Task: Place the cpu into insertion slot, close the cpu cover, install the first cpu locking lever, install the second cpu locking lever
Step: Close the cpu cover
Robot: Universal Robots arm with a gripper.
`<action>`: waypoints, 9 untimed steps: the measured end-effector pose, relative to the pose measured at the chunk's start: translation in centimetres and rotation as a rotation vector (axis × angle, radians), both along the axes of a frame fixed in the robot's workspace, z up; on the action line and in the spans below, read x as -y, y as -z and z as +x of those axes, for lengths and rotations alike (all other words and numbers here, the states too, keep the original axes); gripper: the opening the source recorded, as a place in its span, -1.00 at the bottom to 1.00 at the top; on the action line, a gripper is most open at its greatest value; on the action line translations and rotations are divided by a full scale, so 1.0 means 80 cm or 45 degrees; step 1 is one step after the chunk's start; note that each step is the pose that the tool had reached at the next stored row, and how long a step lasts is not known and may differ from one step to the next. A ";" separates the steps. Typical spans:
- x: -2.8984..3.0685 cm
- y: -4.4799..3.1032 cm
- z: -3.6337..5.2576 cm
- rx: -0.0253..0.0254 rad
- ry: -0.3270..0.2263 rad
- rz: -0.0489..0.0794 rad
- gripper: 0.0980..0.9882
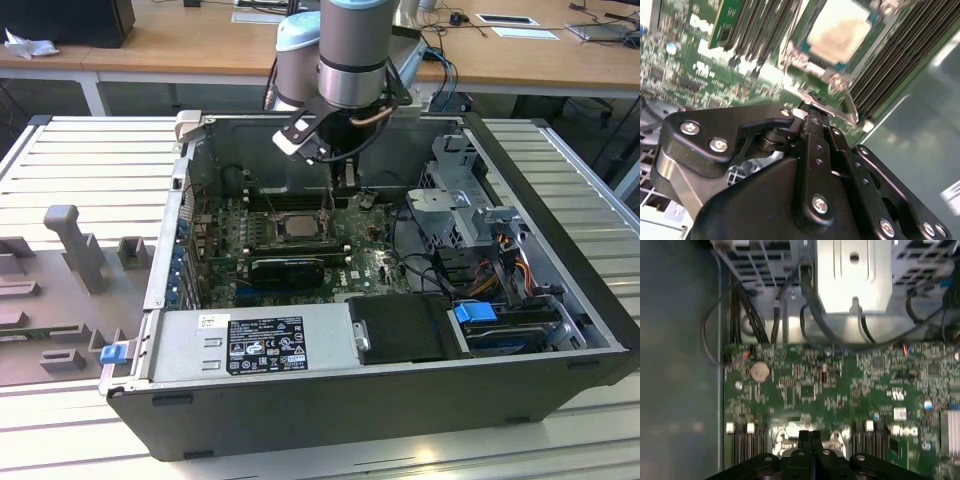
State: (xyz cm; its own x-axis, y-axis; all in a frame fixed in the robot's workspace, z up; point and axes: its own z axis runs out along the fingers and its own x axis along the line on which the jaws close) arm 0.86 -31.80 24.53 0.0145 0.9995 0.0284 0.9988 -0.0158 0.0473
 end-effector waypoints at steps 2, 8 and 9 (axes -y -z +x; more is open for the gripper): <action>-0.0001 0.0015 -0.018 0.0000 0.000 0.000 -0.98; 0.0000 0.0172 -0.028 -0.0010 -0.014 0.000 -0.98; -0.0001 0.0185 -0.029 -0.0014 -0.023 0.000 -0.98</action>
